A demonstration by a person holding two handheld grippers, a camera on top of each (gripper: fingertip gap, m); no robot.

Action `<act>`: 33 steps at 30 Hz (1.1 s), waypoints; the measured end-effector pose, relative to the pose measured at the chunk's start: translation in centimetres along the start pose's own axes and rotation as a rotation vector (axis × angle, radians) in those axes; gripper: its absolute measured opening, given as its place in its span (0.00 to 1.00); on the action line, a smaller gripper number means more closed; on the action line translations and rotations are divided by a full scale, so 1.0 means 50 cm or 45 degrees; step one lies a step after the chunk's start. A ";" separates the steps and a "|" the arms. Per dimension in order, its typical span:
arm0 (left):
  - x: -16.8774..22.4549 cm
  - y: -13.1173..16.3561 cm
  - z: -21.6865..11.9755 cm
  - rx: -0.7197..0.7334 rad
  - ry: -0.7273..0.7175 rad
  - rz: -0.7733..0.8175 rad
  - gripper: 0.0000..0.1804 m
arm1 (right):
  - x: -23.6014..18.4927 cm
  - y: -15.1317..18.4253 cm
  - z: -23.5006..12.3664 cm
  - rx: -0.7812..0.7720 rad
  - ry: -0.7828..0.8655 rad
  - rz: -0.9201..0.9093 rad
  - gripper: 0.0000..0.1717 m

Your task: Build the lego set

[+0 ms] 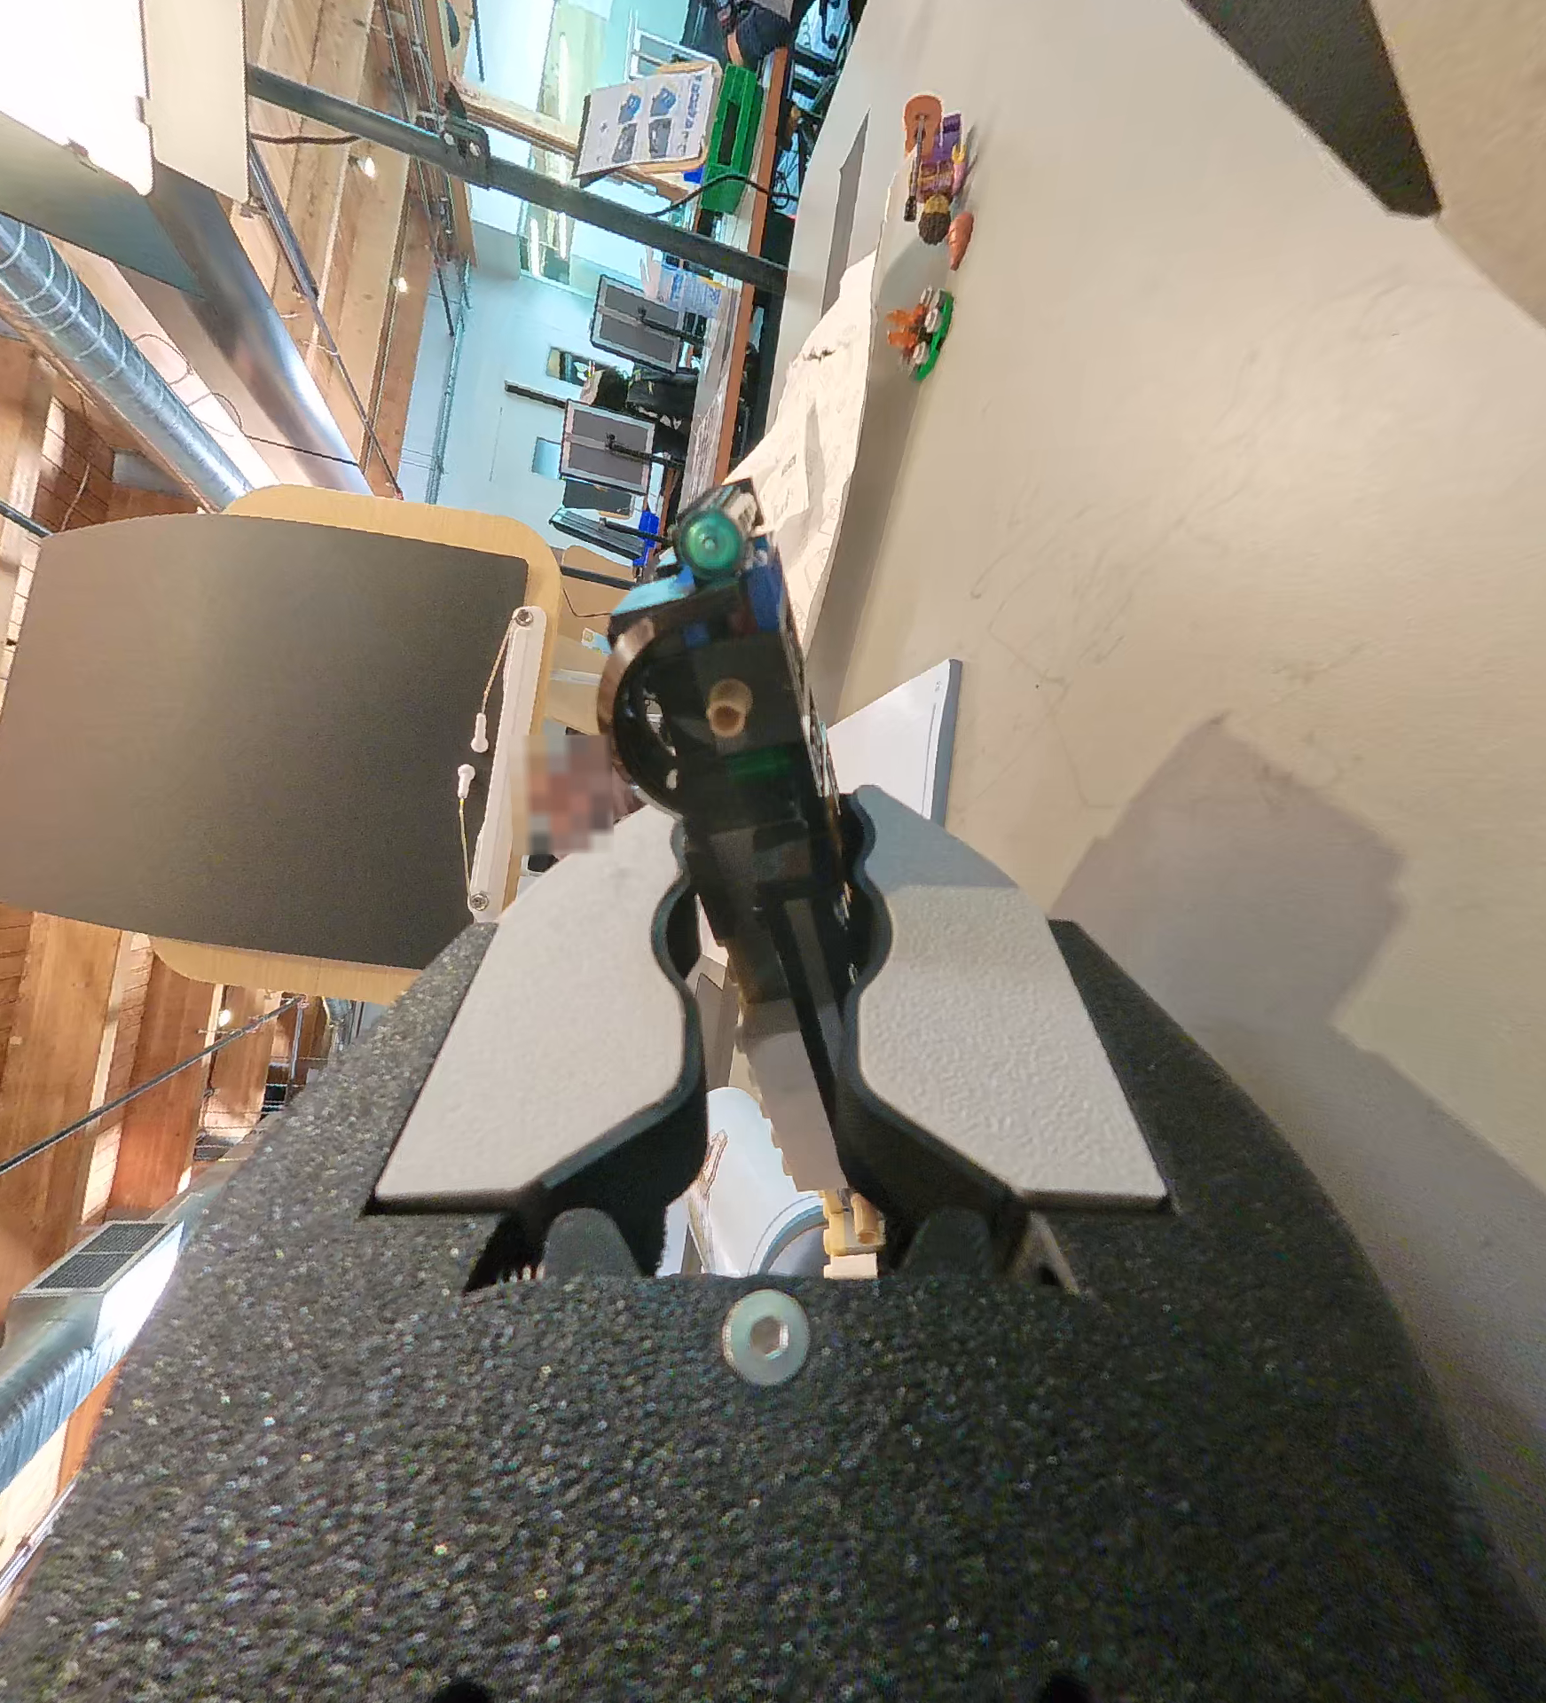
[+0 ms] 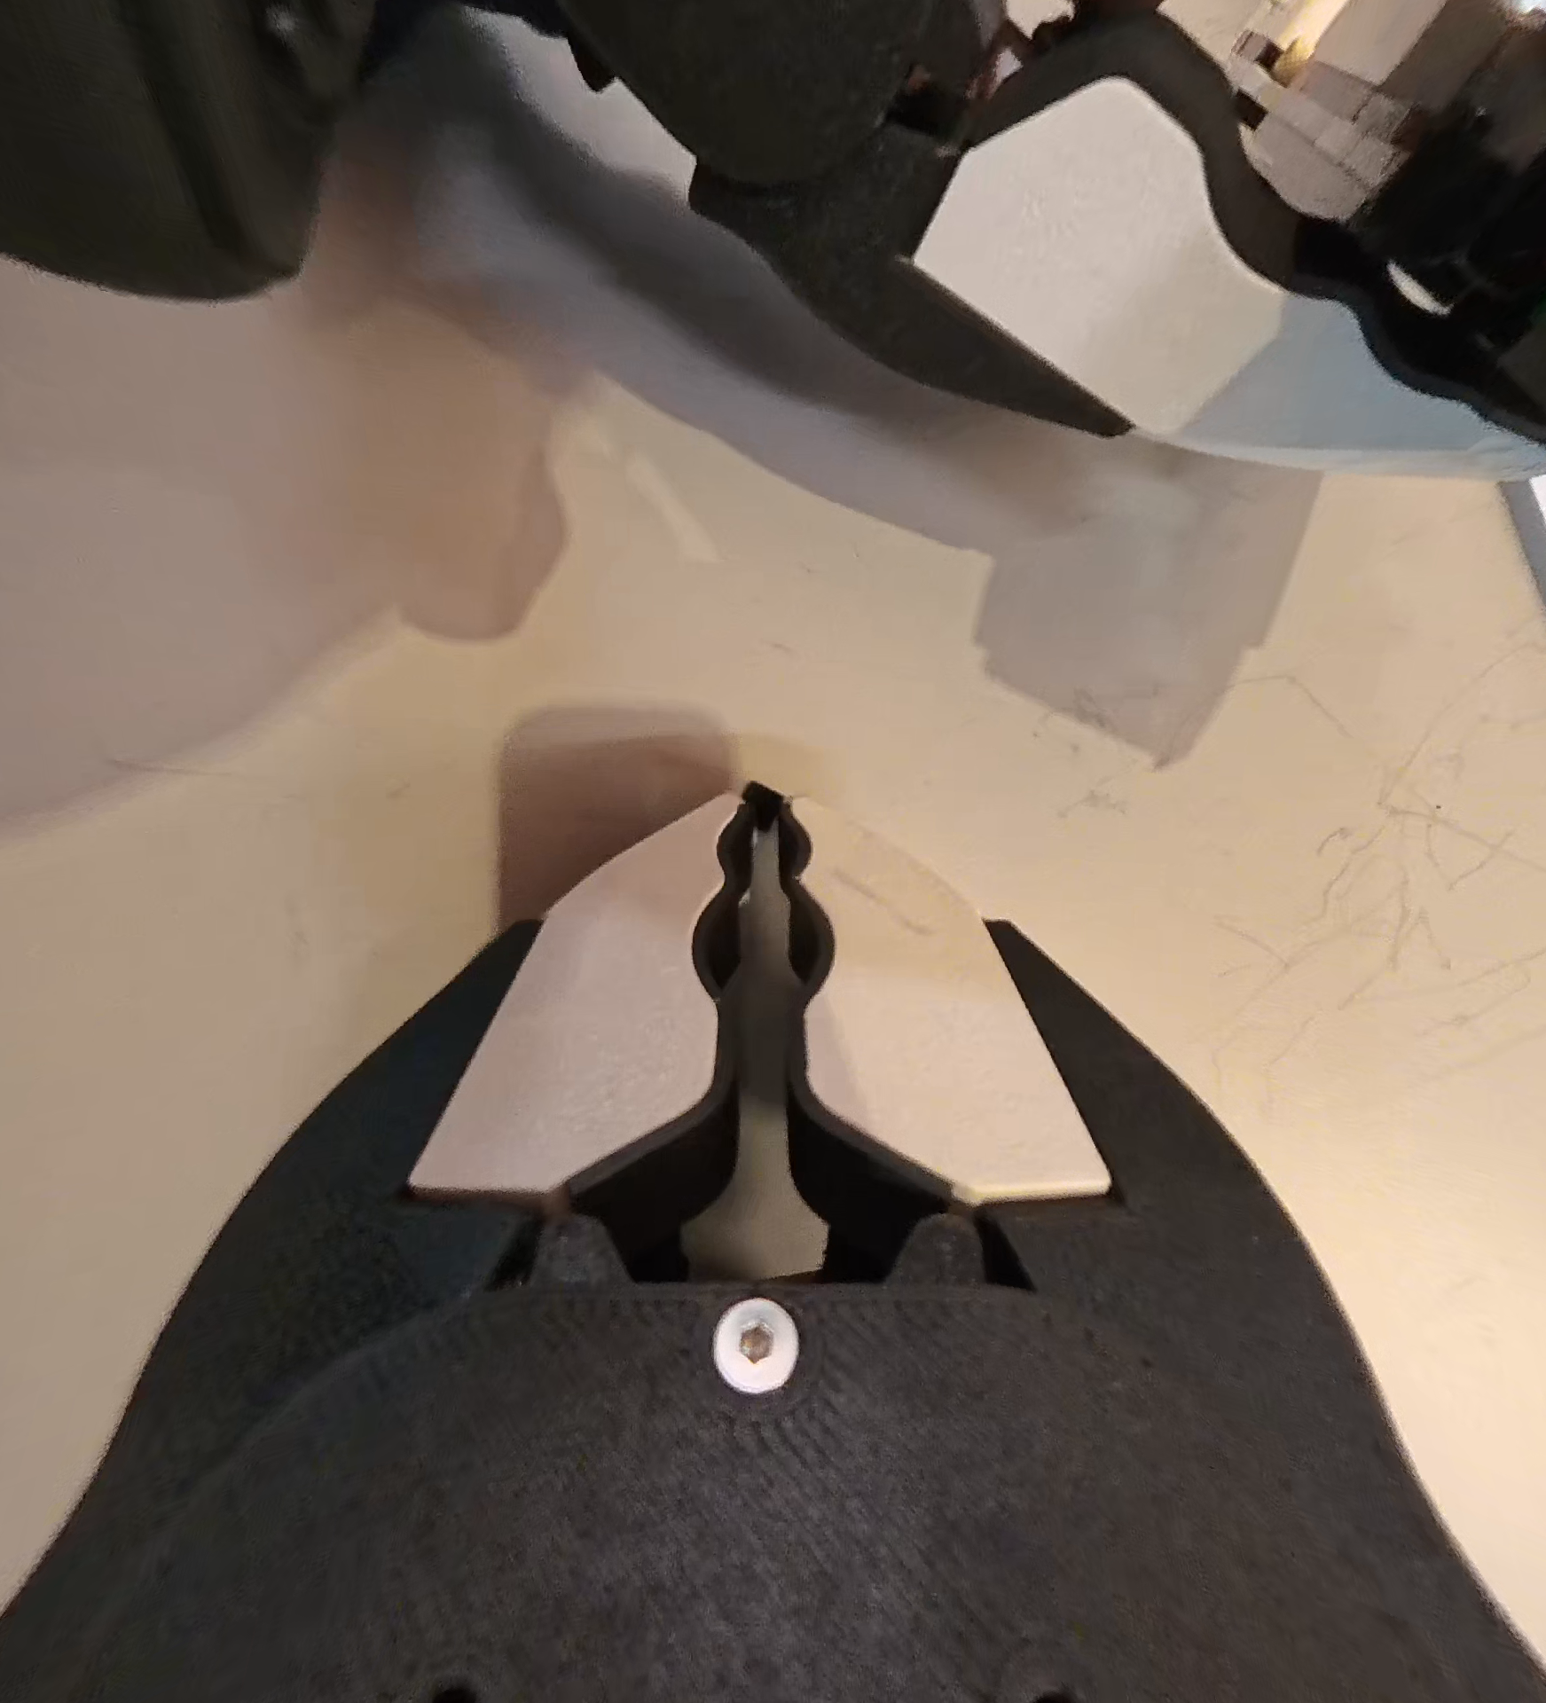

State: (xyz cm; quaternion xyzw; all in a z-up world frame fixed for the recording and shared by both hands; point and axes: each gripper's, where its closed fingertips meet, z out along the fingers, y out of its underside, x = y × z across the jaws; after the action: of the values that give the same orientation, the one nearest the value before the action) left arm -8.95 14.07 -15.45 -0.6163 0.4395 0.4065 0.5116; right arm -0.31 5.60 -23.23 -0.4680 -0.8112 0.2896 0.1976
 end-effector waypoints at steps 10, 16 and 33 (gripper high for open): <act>-0.003 -0.001 -0.003 0.001 -0.003 0.000 0.16 | 0.008 -0.013 0.003 0.030 0.022 0.085 0.03; -0.003 -0.001 -0.004 0.000 -0.005 -0.001 0.16 | 0.003 -0.012 0.007 0.013 0.061 0.041 0.02; -0.037 0.031 -0.001 -0.042 -0.078 -0.021 0.15 | -0.012 -0.017 0.013 -0.207 0.017 -0.294 0.03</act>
State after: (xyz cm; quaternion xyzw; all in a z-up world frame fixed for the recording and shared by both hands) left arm -10.94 14.13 -14.08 -0.6155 0.4117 0.4282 0.5179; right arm -0.95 4.56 -23.21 -0.3880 -0.8791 0.1952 0.1964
